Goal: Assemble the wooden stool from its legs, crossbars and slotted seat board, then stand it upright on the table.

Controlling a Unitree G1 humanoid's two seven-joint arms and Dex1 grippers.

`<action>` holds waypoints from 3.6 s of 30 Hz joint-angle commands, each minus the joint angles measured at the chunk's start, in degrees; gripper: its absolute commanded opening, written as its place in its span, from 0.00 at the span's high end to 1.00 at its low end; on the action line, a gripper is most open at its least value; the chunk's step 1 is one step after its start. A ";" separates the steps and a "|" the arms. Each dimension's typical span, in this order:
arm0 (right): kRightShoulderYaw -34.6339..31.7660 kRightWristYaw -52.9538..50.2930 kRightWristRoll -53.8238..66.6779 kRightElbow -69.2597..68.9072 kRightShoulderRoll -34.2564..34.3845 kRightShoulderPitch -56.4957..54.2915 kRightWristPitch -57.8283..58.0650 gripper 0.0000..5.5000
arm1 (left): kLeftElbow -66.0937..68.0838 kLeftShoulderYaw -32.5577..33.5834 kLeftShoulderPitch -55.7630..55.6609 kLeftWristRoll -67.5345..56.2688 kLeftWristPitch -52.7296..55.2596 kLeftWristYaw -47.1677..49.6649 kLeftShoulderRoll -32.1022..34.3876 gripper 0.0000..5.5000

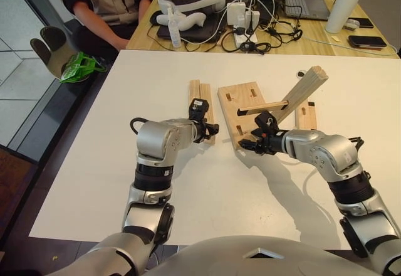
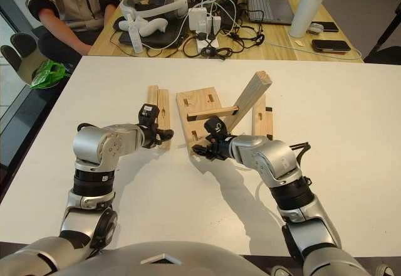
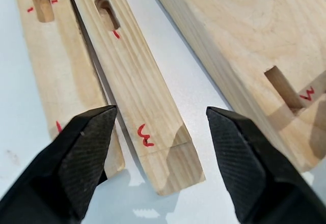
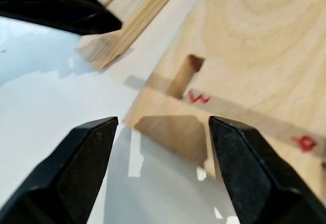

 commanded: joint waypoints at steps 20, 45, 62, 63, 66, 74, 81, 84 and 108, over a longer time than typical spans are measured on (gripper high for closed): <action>5.80 -2.19 -12.35 9.83 2.45 -2.53 0.27 0.38 | 0.95 -6.12 -0.74 4.36 -1.08 -0.40 3.18 0.41; 1.38 -5.05 -13.36 -0.22 11.38 -3.62 5.22 0.38 | 5.72 -12.92 -3.03 7.33 -6.42 -4.41 7.93 0.38; -2.90 -7.27 -13.51 -1.00 15.62 -3.97 5.56 0.38 | 5.16 -17.23 -4.11 7.33 -7.06 -10.64 12.85 0.81; -2.78 -7.29 -13.42 -1.27 15.80 -3.78 5.73 0.38 | 5.07 -18.11 -4.32 7.47 -7.26 -10.98 13.31 0.81; -2.24 -7.04 -13.20 -1.95 16.13 -3.44 6.00 0.38 | 4.74 -20.15 -4.38 7.99 -7.71 -11.84 14.67 0.81; -2.41 -7.07 -12.94 -2.87 16.13 -2.84 6.99 0.38 | 3.77 -20.03 -4.60 8.87 -7.47 -11.69 15.18 0.64; -2.26 -7.12 -13.01 -2.77 16.61 -2.70 7.13 0.38 | 4.00 -19.98 -5.36 9.89 -7.86 -11.39 15.69 0.45; -2.24 -7.00 -13.15 -2.66 16.38 -2.97 7.14 0.38 | 3.89 -21.72 -4.79 9.79 -7.96 -12.10 15.92 0.45; -2.23 -8.05 -13.29 -1.81 19.08 -4.18 6.95 0.38 | 12.03 -12.08 -3.44 8.13 -7.72 -12.19 10.66 0.45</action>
